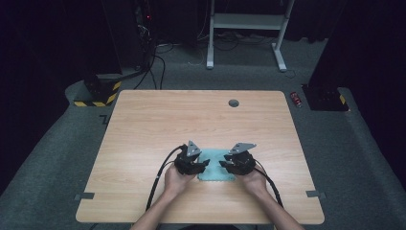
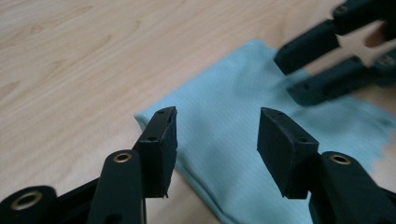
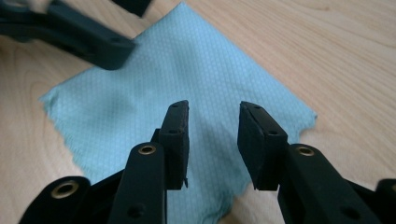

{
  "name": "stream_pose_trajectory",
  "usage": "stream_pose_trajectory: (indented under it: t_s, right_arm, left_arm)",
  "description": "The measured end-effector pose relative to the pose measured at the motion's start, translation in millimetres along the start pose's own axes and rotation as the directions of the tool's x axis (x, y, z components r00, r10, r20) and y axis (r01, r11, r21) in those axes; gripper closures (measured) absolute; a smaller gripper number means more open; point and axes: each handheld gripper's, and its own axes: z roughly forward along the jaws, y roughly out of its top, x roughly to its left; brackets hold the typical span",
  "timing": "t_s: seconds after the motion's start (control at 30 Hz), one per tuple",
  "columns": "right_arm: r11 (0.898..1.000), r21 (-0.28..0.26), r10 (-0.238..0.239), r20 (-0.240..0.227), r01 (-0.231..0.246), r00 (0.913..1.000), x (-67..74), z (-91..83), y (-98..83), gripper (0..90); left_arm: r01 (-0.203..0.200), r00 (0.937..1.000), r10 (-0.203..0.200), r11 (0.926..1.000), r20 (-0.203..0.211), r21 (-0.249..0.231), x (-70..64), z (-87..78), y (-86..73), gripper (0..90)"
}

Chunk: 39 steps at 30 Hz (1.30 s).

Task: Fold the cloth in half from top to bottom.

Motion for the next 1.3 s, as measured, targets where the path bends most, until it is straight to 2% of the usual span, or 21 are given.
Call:
stream_pose_trajectory:
  t_s: [0.1,0.2,0.27,0.33,0.37,0.5,0.57,0.73,0.8,0.83,0.87,0.9,0.93,1.0,1.03,1.1,1.13,1.23,1.3]
  right_arm:
    - [1.0,0.007,0.016,0.006,-0.016,0.9999,-4.5,7.4,2.0,63.0]
    - [0.999,0.008,0.041,0.004,-0.041,0.9992,-10.3,10.1,3.2,62.8]
    - [0.999,0.013,0.039,0.019,-0.039,0.999,-13.8,10.4,5.2,62.8]
    - [0.999,0.024,0.041,0.036,-0.042,0.9985,-18.9,11.4,5.8,63.3]
    - [0.998,0.02,0.054,0.037,-0.055,0.9978,-21.2,11.2,5.6,63.3]
    - [0.996,0.023,0.08,0.062,-0.082,0.9948,-28.6,10.0,4.2,63.9]
    - [0.996,0.016,0.082,0.069,-0.084,0.9942,-28.2,9.9,5.1,67.2]
    - [0.999,0.006,0.038,0.036,-0.038,0.9986,-19.5,16.5,17.6,78.5]
    - [1.0,-0.003,0.026,0.04,-0.026,0.9989,-16.9,20.5,21.7,82.2]
    - [1.0,0.004,0.011,0.051,-0.011,0.9987,-17.2,23.4,21.7,83.0]
    - [1.0,0.021,-0.003,0.067,0.001,0.9977,-18.5,27.0,20.1,83.9]
    - [1.0,0.004,0.01,0.049,-0.01,0.9988,-22.4,27.1,17.6,84.7]
    - [0.999,0.002,0.049,0.038,-0.05,0.998,-26.9,25.9,16.9,84.9]
    - [0.997,0.008,0.07,0.065,-0.07,0.9955,-34.4,22.7,15.2,84.5]
    - [0.996,0.007,0.09,0.066,-0.09,0.9937,-38.6,20.6,13.8,82.7]
    - [0.994,0.016,0.105,0.095,-0.107,0.9899,-42.5,15.3,10.7,77.7]
    - [0.994,0.016,0.104,0.093,-0.106,0.9902,-42.9,12.1,8.8,76.1]
    - [0.997,-0.001,0.079,0.07,-0.079,0.9944,-33.3,0.5,3.1,72.8]
    - [0.999,-0.006,0.044,0.047,-0.044,0.9979,-21.8,-4.6,-0.8,70.8]
  left_arm:
    - [0.03,0.9995,-0.029,0.9993,-0.01,0.025,6.6,14.6,2.4,47.8]
    - [0.046,0.9988,-0.045,0.9983,-0.019,0.036,12.2,19.8,1.1,48.5]
    - [0.041,0.999,-0.04,0.9984,-0.021,0.039,13.6,19.5,0.4,49.4]
    - [0.019,0.9987,-0.017,0.9985,-0.049,0.051,13.9,18.3,0.1,49.6]
    - [0.021,0.9982,-0.017,0.9983,-0.058,0.055,15.6,17.9,-0.3,48.3]
    - [0.07,0.9948,-0.065,0.9962,-0.079,0.052,26.1,13.6,-1.3,47.6]
    - [0.081,0.9947,-0.079,0.9964,-0.065,0.026,26.3,10.7,-0.3,47.7]
    - [0.041,0.9987,-0.042,0.9991,-0.028,-0.006,15.9,15.9,3.9,48.0]
    - [0.027,0.9992,-0.026,0.9995,-0.03,0.015,15.3,22.3,2.3,48.0]
    - [0.019,0.9994,-0.019,0.9997,-0.029,0.017,16.7,24.7,0.3,48.4]
    - [0.028,0.9994,-0.028,0.9996,-0.02,0.003,18.6,24.6,-1.1,49.0]
    - [0.04,0.9991,-0.04,0.9992,-0.012,0.002,20.6,23.9,-1.3,51.1]
    - [0.039,0.9992,-0.039,0.9992,-0.013,0.006,21.9,23.2,-1.0,51.7]
    - [0.024,0.9977,-0.023,0.9994,-0.063,0.024,22.9,22.1,-0.8,50.7]
    - [0.047,0.9975,-0.045,0.9984,-0.054,0.03,26.1,20.3,-1.6,46.7]
    - [0.081,0.9952,-0.079,0.9961,-0.058,0.035,29.4,14.9,-4.2,47.1]
    - [0.086,0.995,-0.085,0.9959,-0.053,0.027,28.4,10.5,-5.7,47.2]
    - [0.064,0.9978,-0.064,0.9979,-0.018,-0.003,16.3,-4.2,-9.8,47.0]
    - [0.007,0.9999,-0.007,0.9998,-0.008,0.02,5.5,-8.5,-12.8,46.5]
